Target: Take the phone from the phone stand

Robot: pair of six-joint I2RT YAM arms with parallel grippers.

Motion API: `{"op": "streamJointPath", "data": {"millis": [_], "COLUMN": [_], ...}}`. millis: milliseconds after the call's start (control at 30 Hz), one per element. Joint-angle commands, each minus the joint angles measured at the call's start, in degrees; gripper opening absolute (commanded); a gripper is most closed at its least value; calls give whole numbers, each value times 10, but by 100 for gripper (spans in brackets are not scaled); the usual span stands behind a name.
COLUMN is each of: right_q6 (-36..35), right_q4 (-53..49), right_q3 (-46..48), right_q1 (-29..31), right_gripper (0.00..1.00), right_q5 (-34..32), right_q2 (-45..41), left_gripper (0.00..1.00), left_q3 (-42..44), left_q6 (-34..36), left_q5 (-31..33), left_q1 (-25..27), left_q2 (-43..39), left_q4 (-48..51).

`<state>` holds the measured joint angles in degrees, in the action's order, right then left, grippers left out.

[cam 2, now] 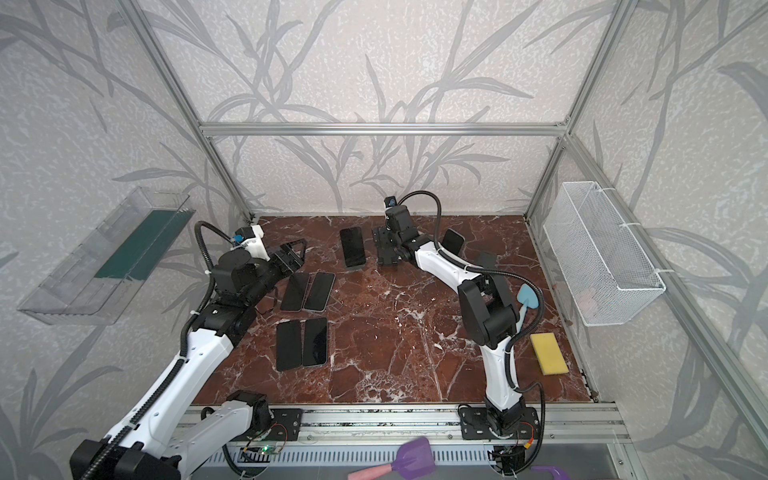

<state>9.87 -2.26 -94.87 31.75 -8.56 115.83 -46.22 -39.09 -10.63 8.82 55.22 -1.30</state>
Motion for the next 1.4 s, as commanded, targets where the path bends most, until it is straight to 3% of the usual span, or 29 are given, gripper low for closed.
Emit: {"op": "streamJointPath", "data": {"millis": [0,167,300,600,900,1367], "right_q6": [15,31,63,85,85,104], "right_q4": [-13,-29,-53,-145,-198,-232], "right_q3": [12,-27,-89,-257,-358,-441], "right_q1": [24,68,79,93,93,94], "right_gripper": [96,99,99,99,99,99], "right_q5": [-22,-13,-6,-37,-38,-48], "right_q2": [-36,-15,31,148,220,287], "left_gripper": [81,85,99,98,97,96], "left_q3": [-3,-12,-12,-13,-12,-11], "left_q6": [-3,2,-1,-8,-15,-16], "left_q5": [2,-24,-32,-45,-52,-50], "left_q1": [-3,-4,-3,-4,-4,-8], "left_q2": [-14,-7,-3,-1,2,2], "left_q4": [-6,-1,-6,-9,-13,-14]}}
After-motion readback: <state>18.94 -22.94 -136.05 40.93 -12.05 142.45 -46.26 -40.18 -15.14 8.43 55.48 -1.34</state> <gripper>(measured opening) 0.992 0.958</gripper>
